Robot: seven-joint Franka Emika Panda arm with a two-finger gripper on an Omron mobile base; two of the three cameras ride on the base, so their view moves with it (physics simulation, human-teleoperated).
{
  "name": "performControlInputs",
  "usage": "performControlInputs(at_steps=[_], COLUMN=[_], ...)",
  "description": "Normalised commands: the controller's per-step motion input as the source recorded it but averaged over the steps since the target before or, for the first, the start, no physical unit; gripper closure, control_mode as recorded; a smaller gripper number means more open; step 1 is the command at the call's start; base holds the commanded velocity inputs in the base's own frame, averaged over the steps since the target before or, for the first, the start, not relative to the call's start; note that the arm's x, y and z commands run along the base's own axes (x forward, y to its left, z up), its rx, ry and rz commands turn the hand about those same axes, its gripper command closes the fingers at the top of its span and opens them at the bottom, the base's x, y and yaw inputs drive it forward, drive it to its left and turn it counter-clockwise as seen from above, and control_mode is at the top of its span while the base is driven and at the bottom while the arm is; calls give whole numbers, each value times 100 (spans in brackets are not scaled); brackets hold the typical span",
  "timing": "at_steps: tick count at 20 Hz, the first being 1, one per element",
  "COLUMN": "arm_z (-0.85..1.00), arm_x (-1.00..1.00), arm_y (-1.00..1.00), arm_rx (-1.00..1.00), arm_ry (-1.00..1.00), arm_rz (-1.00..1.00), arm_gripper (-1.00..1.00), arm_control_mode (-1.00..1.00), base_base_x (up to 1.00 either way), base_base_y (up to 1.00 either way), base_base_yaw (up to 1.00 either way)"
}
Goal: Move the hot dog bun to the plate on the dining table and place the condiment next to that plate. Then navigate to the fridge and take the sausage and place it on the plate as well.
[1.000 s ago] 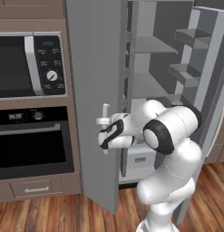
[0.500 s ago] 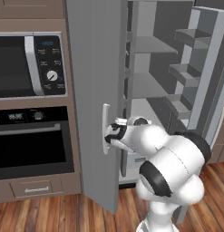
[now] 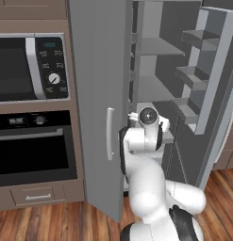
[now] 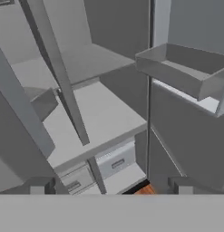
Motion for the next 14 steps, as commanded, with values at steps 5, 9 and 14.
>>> performControlInputs(at_steps=[5,9,14], arm_z=[95,-6,2], arm_x=[-7,-5,0], arm_y=[-8,-23,-26], arm_rx=[0,10,34], arm_ry=[18,-11,-26], arm_rz=[-6,2,6], arm_gripper=[-100,-100,-100], arm_control_mode=[-100,-100,-100], base_base_x=[0,0,0], base_base_y=[0,0,0], base_base_yaw=[0,0,0])
